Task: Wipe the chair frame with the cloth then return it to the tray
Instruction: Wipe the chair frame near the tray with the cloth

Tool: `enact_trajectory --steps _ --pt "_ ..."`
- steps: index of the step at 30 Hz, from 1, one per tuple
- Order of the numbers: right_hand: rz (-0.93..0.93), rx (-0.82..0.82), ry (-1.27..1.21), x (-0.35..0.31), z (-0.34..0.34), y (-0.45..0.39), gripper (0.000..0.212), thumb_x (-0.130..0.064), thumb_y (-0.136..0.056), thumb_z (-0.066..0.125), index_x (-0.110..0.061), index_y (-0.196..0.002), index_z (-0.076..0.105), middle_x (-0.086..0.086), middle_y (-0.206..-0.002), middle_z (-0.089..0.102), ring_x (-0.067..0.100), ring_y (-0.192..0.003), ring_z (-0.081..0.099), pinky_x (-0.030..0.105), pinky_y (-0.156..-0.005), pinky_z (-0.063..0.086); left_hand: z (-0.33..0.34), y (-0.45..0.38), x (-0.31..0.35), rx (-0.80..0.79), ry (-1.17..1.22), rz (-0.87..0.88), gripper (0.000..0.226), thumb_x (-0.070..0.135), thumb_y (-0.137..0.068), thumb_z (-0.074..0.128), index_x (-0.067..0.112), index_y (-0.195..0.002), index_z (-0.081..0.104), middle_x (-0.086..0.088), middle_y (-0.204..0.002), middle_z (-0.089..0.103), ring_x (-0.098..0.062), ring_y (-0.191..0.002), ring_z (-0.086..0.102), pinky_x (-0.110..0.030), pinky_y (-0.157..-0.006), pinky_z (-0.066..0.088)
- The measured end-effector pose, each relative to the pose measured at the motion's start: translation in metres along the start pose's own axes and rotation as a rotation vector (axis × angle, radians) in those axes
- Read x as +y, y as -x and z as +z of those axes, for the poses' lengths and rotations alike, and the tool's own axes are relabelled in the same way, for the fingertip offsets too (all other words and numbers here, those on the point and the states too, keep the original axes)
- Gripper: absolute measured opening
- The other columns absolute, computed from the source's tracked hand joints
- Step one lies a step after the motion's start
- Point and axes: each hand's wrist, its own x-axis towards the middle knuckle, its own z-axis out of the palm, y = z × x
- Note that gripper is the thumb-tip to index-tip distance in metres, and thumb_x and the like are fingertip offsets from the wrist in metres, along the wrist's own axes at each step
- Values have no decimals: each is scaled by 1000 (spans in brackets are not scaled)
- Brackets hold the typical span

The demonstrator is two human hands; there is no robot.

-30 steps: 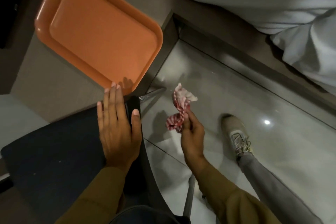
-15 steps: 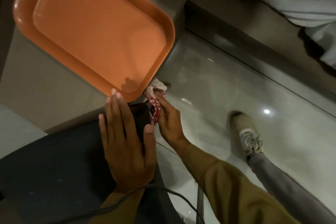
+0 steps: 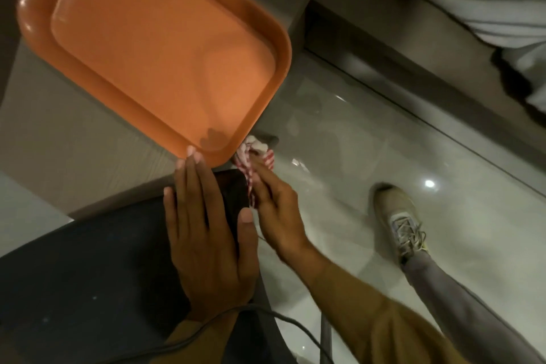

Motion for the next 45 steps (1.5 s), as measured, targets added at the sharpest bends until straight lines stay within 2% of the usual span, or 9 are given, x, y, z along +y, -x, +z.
enact_trajectory --steps 6,12,14,21,24,28,36,40,45 --pt "2 58 -27 11 12 1 44 6 -110 44 -7 -151 56 12 -154 61 25 -147 57 51 -124 45 2 -3 2 -2 -5 -9 72 38 -108 31 -3 -168 27 -19 -178 29 -34 -168 26 -53 -140 19" --pt "170 107 32 57 1 -88 40 3 -108 49 -1 -147 59 19 -150 63 33 -143 57 23 -122 44 9 -2 -3 18 -27 12 73 44 -111 24 -1 -169 26 -17 -178 28 -33 -169 24 -45 -141 12" --pt "247 75 57 66 -1 -115 37 -9 -110 51 -5 -145 62 20 -146 66 36 -137 61 38 -121 48 11 -2 -4 30 -22 28 72 46 -112 18 3 -169 23 -16 -179 28 -32 -169 24 -42 -142 11" --pt "141 61 -24 20 -1 -32 39 -13 -112 47 -15 -149 61 6 -151 65 22 -143 60 48 -121 49 9 -2 -3 41 -14 44 69 45 -114 19 2 -168 24 -16 -177 30 -32 -167 27 -44 -141 15" --pt "6 -37 -136 -5 4 15 40 -21 -112 49 -22 -150 60 -7 -154 63 8 -146 56 32 -123 47 9 -4 -4 15 -14 13 72 48 -114 17 3 -170 22 -15 -179 27 -29 -170 23 -42 -142 11" --pt "55 49 -126 5 10 8 41 10 -107 49 0 -145 60 12 -151 64 22 -145 58 46 -125 45 9 -4 -3 -6 -12 -3 75 51 -113 17 5 -171 21 -14 -180 25 -25 -171 18 -42 -142 9" --pt "113 144 -97 48 2 -59 43 12 -108 43 -8 -142 62 -6 -123 80 1 -111 74 5 -94 54 10 -3 0 -3 -38 -16 78 51 -113 13 -1 -169 26 -17 -179 30 -31 -169 23 -41 -142 8" --pt "297 204 -64 62 -7 -122 39 0 -107 52 6 -145 59 25 -136 68 43 -133 63 28 -109 53 9 -3 1 19 -31 -10 74 49 -113 14 2 -169 25 -17 -178 32 -32 -168 26 -41 -141 11" --pt "232 135 38 41 -2 -87 40 -7 -111 49 -11 -149 60 12 -153 62 29 -143 58 46 -123 47 4 -2 0 6 -30 6 70 35 -107 29 1 -168 25 -16 -177 32 -32 -168 26 -48 -140 16"
